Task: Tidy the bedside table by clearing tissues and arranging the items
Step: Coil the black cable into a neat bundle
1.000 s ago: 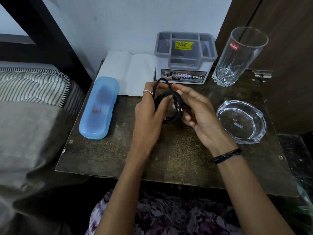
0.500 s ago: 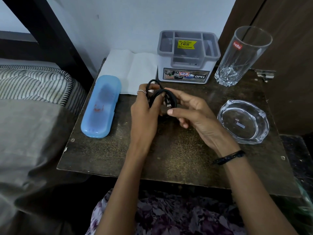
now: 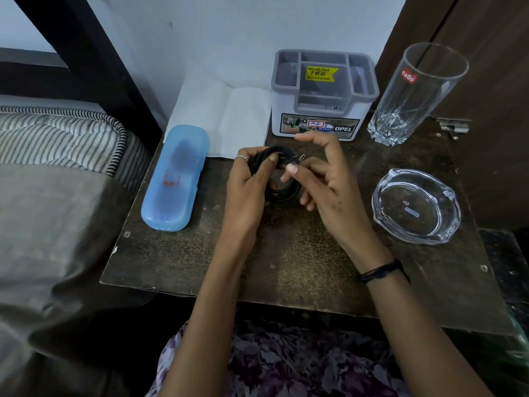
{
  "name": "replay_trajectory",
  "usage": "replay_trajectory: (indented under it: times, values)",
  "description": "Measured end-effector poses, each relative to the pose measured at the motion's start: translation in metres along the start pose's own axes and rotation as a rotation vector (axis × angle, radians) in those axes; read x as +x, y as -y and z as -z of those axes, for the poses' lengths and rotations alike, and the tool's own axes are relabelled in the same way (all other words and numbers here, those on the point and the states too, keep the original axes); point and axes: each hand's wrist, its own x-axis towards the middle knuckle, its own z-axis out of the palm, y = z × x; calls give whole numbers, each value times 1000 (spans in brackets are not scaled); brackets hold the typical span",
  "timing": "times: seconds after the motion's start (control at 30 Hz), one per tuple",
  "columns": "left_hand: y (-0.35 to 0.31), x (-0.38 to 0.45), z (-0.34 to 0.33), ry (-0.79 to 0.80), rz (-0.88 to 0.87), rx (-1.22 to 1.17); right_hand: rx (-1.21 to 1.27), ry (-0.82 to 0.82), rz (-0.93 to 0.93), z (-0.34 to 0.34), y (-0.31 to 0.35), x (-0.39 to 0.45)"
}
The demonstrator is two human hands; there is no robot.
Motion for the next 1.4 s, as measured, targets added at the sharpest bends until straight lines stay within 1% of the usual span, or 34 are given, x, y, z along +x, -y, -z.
replay_trajectory:
  times: [0.1,0.13,0.2,0.27,0.37,0.43,0.53,0.67,0.8,0.97,1.03,1.1,1.2,1.4]
  values:
    - [2,-1,-1,-17,20,14,-303,-74,126,0,-2,-3]
    - [1,-1,-1,-15,18,12,-366,-111,157,0,-2,-4]
    - [0,-1,0,1,15,10,-399,-190,208,-1,-3,-3]
    - [-1,0,2,25,16,19,-331,-250,214,-3,-3,0]
    - [-1,3,1,58,0,47,-224,-270,170,-4,-1,1]
    - [-1,3,1,77,-22,87,-217,-292,144,-5,-1,-1]
    - [-1,1,2,84,-83,186,-229,-350,111,-5,-3,-1]
    - [-3,-1,1,75,-119,359,-76,-402,69,-4,-4,1]
    - [-5,-4,-2,97,-123,344,42,-439,19,-3,-2,3]
    - [-4,-5,-3,101,-103,288,242,-490,-170,2,-4,7]
    - [-4,-4,-2,99,-96,271,176,-532,-157,5,-6,6]
    - [-4,-5,-2,100,-91,260,13,-546,-66,7,-6,5]
    - [-4,-6,-3,77,-99,230,-221,-510,30,8,-7,4]
    - [-7,-7,-3,9,-131,121,-457,-422,72,1,-8,2]
